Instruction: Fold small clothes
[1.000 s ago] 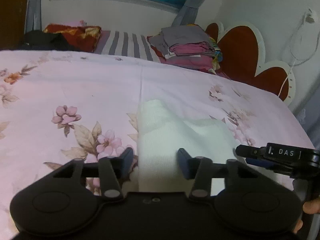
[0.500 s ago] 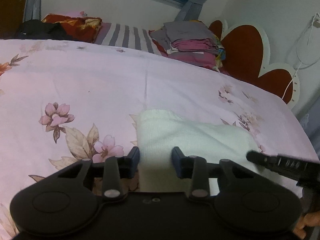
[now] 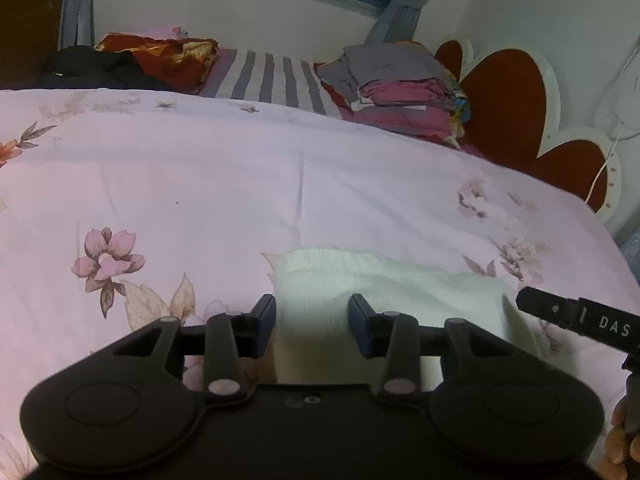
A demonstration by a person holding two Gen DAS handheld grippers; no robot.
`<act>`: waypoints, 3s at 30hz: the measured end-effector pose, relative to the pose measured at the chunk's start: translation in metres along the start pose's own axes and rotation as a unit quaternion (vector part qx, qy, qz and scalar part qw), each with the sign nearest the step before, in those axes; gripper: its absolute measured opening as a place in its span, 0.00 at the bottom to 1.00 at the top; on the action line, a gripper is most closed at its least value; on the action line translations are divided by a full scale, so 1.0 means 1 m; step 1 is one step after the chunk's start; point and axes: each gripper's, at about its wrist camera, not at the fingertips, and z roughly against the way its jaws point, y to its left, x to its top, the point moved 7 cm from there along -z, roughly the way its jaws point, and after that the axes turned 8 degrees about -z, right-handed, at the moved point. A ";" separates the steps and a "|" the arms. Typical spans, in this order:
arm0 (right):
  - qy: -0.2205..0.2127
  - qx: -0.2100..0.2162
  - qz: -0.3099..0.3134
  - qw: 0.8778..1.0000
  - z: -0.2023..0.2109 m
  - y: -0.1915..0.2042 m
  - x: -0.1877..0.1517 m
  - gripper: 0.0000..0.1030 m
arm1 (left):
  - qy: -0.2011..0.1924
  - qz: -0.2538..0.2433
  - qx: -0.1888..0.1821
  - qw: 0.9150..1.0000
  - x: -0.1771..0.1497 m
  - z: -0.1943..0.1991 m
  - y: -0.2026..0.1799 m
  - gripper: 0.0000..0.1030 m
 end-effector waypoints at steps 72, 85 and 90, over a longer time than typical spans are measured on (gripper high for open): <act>0.092 0.004 -0.021 0.995 0.125 -0.018 -0.168 0.17 | 0.045 -0.056 -0.031 0.997 -0.142 0.129 -0.002 0.40; 0.068 -0.048 -0.026 0.996 0.131 -0.018 -0.174 0.18 | 0.057 -0.102 -0.071 0.991 -0.142 0.126 -0.023 0.45; 0.055 -0.062 -0.027 0.996 0.141 -0.015 -0.164 0.18 | 0.066 -0.111 -0.055 0.990 -0.145 0.118 -0.019 0.59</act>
